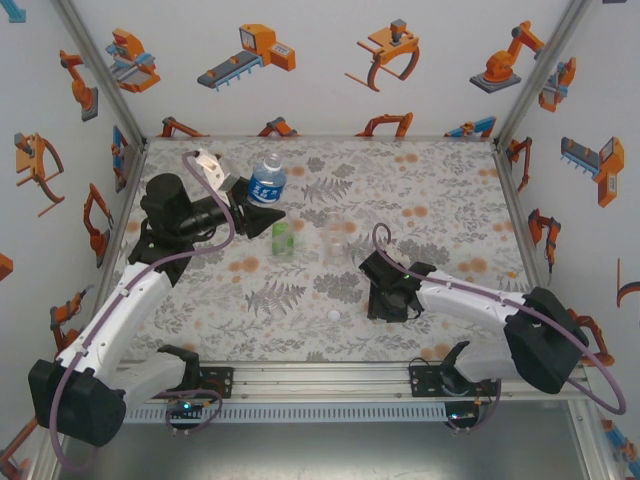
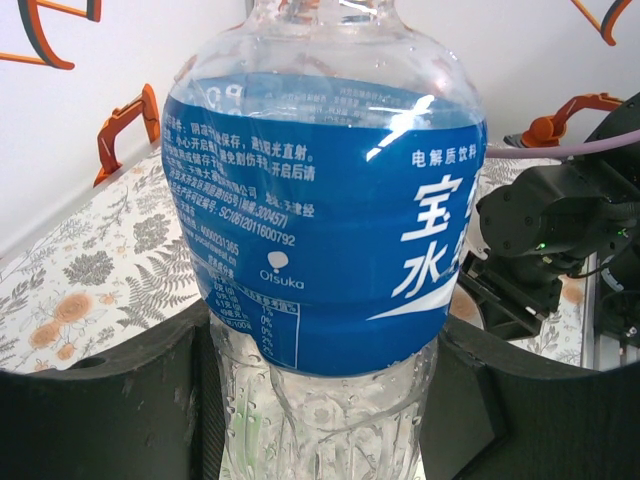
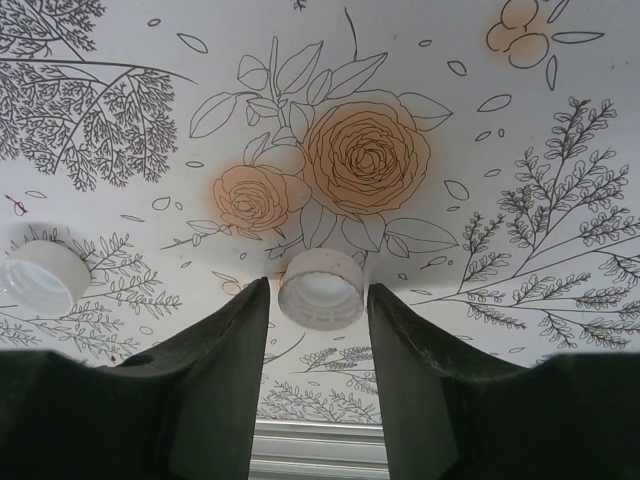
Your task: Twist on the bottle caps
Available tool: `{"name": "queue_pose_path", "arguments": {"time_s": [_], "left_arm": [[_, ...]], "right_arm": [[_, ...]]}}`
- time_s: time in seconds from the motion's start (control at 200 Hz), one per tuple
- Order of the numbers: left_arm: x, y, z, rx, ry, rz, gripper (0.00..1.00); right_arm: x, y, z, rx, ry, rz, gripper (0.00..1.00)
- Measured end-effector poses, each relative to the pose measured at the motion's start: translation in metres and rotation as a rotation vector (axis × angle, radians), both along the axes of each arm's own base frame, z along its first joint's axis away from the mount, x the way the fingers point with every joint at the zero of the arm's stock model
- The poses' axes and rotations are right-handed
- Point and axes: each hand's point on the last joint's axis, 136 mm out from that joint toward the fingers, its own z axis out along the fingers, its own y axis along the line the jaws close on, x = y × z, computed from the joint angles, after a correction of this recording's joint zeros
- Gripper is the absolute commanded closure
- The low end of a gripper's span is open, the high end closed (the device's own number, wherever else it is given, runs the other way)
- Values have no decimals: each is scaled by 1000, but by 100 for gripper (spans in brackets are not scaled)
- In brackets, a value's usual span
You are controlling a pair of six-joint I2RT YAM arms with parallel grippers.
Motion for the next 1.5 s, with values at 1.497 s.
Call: {"name": "queue_pose_path", "arguments": {"time_s": [1.497], "left_arm": [[-2,-9,-20,65,35,17,96]], "right_arm": [[72,61,1,-71,3,217,63]]}}
